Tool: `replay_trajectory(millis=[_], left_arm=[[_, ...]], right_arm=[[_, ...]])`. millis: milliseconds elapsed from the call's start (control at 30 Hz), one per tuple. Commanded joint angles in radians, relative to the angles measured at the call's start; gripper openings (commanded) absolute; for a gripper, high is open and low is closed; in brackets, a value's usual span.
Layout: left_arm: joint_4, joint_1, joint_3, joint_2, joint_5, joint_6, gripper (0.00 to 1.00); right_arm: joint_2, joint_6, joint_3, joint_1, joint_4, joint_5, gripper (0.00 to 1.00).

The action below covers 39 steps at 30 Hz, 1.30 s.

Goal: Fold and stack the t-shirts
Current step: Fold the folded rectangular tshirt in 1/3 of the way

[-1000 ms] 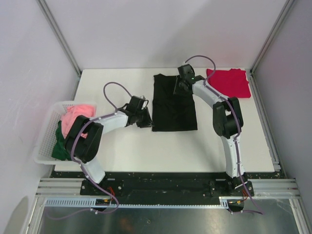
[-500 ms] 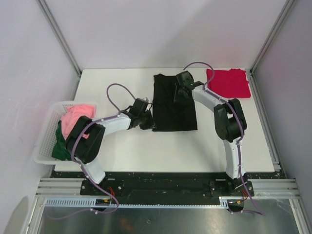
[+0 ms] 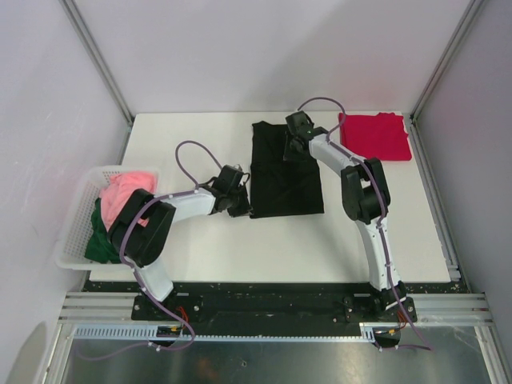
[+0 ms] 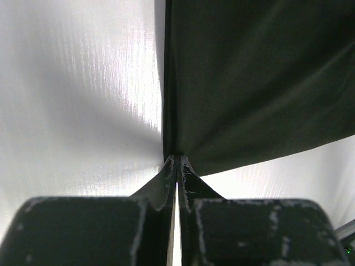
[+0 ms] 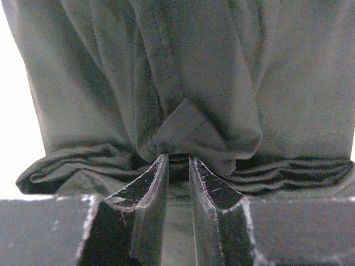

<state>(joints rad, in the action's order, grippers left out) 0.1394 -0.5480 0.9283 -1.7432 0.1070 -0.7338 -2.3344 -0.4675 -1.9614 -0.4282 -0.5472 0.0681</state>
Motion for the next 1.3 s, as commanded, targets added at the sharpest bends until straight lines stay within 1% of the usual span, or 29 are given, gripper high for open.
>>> replay_trajectory(millis=[0,167,333,467,567,667,733,833,967,1133,1267], left_arm=[[-0.006,-0.004,-0.011,-0.001,-0.020,0.007,0.03],[-0.005,-0.004,-0.010,-0.002,-0.016,0.009,0.03],[-0.004,-0.004,-0.004,0.006,-0.015,0.011,0.06],[0.008,0.009,0.001,0.048,-0.026,0.016,0.14],[0.027,0.027,0.029,0.103,-0.055,0.034,0.22],[0.032,0.040,0.097,0.121,-0.071,0.060,0.28],[0.032,0.042,0.176,0.078,-0.053,0.088,0.29],[0.033,0.043,0.310,-0.047,-0.021,0.115,0.24],[0.032,0.054,0.465,-0.202,0.015,0.107,0.15],[0.033,0.063,0.612,-0.342,0.047,0.090,0.08],[0.031,0.067,0.642,-0.371,0.061,0.073,0.07]], right_arm=[[-0.041,0.022,-0.054,0.012,-0.033,0.031,0.26],[-0.033,0.025,-0.061,0.013,-0.040,0.031,0.27],[0.009,0.037,-0.122,0.014,-0.075,0.045,0.28],[0.073,0.047,-0.168,0.014,-0.114,0.074,0.31],[0.154,0.042,-0.137,0.015,-0.125,0.092,0.32],[0.262,0.026,-0.013,0.016,-0.090,0.085,0.32],[0.340,0.003,0.102,0.019,-0.057,0.065,0.32],[0.452,-0.032,0.306,0.022,0.003,0.026,0.32],[0.578,-0.057,0.509,0.024,0.032,-0.004,0.31],[0.676,-0.066,0.686,0.028,0.046,-0.027,0.31],[0.715,-0.068,0.788,0.029,0.074,-0.039,0.31]])
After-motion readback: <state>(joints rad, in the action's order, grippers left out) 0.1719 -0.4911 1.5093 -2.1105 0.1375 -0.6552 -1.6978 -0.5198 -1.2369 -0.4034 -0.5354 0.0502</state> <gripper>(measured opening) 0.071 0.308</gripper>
